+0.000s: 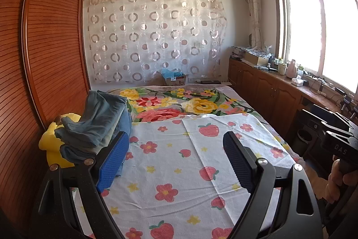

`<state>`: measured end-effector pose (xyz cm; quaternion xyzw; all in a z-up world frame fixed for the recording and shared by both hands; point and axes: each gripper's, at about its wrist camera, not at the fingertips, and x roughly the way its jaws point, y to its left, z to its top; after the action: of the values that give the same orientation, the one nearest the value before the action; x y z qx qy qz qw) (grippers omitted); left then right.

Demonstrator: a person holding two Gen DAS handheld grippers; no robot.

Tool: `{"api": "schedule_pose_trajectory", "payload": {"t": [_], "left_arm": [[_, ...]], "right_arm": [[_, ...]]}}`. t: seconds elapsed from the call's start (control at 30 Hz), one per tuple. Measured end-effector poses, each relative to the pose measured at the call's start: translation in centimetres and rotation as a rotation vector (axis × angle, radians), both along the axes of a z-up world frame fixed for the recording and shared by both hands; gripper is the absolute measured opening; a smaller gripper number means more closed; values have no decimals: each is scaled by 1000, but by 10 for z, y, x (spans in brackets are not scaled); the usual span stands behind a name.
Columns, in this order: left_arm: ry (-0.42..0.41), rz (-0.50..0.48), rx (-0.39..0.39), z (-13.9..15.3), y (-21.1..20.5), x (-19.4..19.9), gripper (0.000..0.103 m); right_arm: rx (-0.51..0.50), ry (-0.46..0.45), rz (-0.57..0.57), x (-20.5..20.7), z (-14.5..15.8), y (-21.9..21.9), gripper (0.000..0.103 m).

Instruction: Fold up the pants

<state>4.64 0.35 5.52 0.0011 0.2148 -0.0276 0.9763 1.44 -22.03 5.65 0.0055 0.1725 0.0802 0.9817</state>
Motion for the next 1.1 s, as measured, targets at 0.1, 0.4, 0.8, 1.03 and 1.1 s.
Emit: {"api": "schedule_pose_trajectory", "payload": {"t": [0.1,0.4,0.8,1.03,1.1], "left_arm": [[0,0,-1,-2,-1,-1,87],[0,0,0,-1,-1,-1,87],[0,1,1,-1,-2,-1,87],[0,1,1,-2,-2,-1,87],[0,-1,0,-2,-2,-1,87]], "right_arm": [[1,1,2,1,0,-3,71],[-4,-1,3,3,0,-6,71],[-4,-4,8,1,-2,-5,71],[-12,-8,9,0,-1,-5,71],[-11,-8,10,1,0,-6,71]]}}
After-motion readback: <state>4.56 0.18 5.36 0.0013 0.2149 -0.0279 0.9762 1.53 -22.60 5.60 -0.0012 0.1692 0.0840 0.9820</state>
